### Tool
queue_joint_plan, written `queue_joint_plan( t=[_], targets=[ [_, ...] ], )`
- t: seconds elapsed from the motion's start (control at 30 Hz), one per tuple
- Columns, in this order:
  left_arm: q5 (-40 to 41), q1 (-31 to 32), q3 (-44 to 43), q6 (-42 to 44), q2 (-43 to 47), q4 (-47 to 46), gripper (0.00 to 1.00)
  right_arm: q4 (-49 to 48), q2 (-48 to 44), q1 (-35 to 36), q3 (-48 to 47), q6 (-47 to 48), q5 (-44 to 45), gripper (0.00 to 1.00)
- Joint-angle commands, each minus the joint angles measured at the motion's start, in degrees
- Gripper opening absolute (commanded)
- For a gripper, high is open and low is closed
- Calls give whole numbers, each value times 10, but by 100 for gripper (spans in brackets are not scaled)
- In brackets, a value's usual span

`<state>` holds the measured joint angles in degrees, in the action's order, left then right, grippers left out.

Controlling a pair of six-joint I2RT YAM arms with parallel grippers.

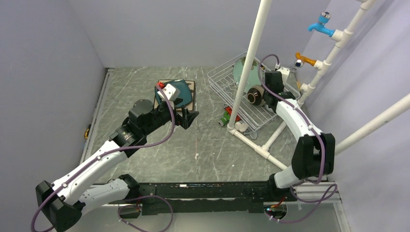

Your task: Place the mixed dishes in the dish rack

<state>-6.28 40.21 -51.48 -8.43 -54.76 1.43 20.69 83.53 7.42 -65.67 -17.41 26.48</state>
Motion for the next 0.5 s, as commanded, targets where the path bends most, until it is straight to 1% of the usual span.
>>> queue_joint_plan(
  t=[0.0,0.07,0.13,0.17,0.23,0.3,0.37,0.43,0.47],
  targets=[
    [-1,2,-13,2,9,-17,99,3,21,-7,-50,-38,-51,0],
    [0,2,-17,4,7,-15,99,15,36,-10,-69,-21,-93,0],
    [-3,1,-17,3,6,-15,99,37,57,-13,-91,-8,-129,24],
    [-5,1,-17,2,6,-16,99,46,71,-18,-102,-1,-145,32],
    [-7,0,-17,2,3,-15,99,61,86,-26,-117,-3,-163,41],
    [-7,0,-17,2,0,-15,99,44,88,-39,-107,13,-222,53],
    [-8,-1,-21,1,-4,-15,99,19,92,-46,-101,67,-299,67],
    [-12,-2,-23,0,-8,-15,99,12,107,-52,-107,103,-321,85],
    [-14,-3,-22,0,-9,-15,99,6,116,-61,-112,112,-341,88]
  ],
)
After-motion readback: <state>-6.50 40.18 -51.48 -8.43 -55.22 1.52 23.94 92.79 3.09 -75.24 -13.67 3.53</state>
